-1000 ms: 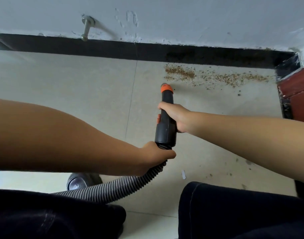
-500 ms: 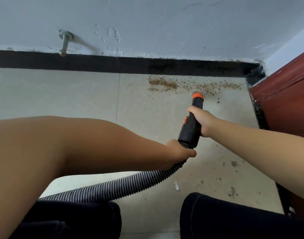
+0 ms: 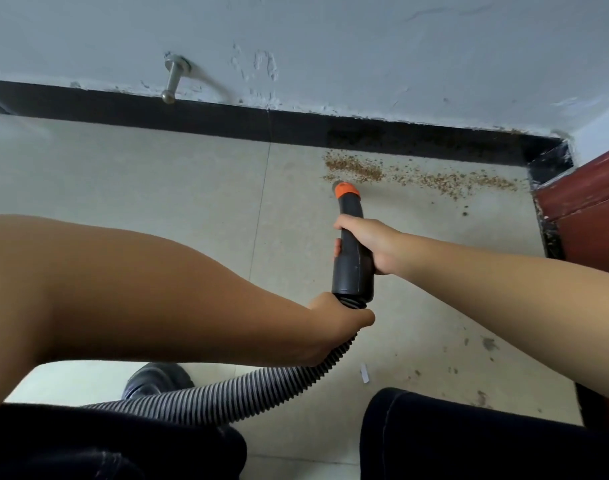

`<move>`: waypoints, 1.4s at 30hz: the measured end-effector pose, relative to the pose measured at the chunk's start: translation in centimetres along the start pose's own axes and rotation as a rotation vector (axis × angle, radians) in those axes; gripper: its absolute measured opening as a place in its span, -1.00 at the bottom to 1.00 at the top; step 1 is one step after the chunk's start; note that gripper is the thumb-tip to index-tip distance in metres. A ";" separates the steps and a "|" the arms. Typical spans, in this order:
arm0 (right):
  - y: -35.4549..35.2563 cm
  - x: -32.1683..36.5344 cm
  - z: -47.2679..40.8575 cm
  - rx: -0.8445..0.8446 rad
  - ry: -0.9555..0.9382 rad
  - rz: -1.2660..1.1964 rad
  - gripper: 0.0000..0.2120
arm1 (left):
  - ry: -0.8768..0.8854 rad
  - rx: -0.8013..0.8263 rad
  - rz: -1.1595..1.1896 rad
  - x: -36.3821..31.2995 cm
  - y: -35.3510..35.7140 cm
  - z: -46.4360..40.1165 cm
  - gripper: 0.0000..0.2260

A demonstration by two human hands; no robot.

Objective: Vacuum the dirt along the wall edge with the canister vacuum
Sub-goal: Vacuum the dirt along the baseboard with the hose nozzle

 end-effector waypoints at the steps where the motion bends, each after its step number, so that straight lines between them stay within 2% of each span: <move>1: -0.6 0.0 0.1 -0.010 -0.003 -0.023 -0.84 | 0.008 0.010 -0.007 -0.4 0.2 -0.1 -0.79; 4: -2.6 -0.5 0.3 -0.036 -0.006 -0.061 -0.85 | 0.035 0.052 -0.012 -1.1 1.5 -0.1 -0.81; 8: -2.7 -2.5 0.5 0.025 0.035 0.013 -0.83 | 0.037 0.070 -0.018 0.3 3.2 1.1 -0.80; 15: 0.8 0.0 -0.3 0.081 -0.001 0.108 -0.83 | 0.018 -0.083 0.056 -0.2 0.8 0.7 -0.78; 18: 0.9 0.6 -0.6 0.060 -0.013 0.088 -0.84 | 0.002 -0.065 0.061 -0.7 0.1 0.3 -0.80; 21: -0.8 1.1 -0.6 0.006 -0.019 0.028 -0.85 | -0.025 -0.003 0.183 -1.5 0.6 0.1 -0.85; 28: -6.0 0.6 -0.2 -0.088 -0.006 -0.113 -0.83 | -0.001 0.097 0.159 -3.4 3.4 -0.7 -0.71; 32: -7.4 1.7 0.0 -0.108 -0.027 -0.187 -0.84 | 0.030 0.085 0.166 -4.8 3.4 -1.7 -0.68; 42: -1.2 2.5 -1.1 0.032 -0.003 0.027 -0.83 | -0.026 -0.039 0.268 -2.5 1.2 -0.5 -0.84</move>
Point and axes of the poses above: each hand's wrist, its own z-axis away from the middle knuckle, its own y-axis out of the palm, x = y × z, the point moved 4 cm from there along -z, towards the middle knuckle, and after that the axes turned 12 degrees about y, right-handed, at the moved point
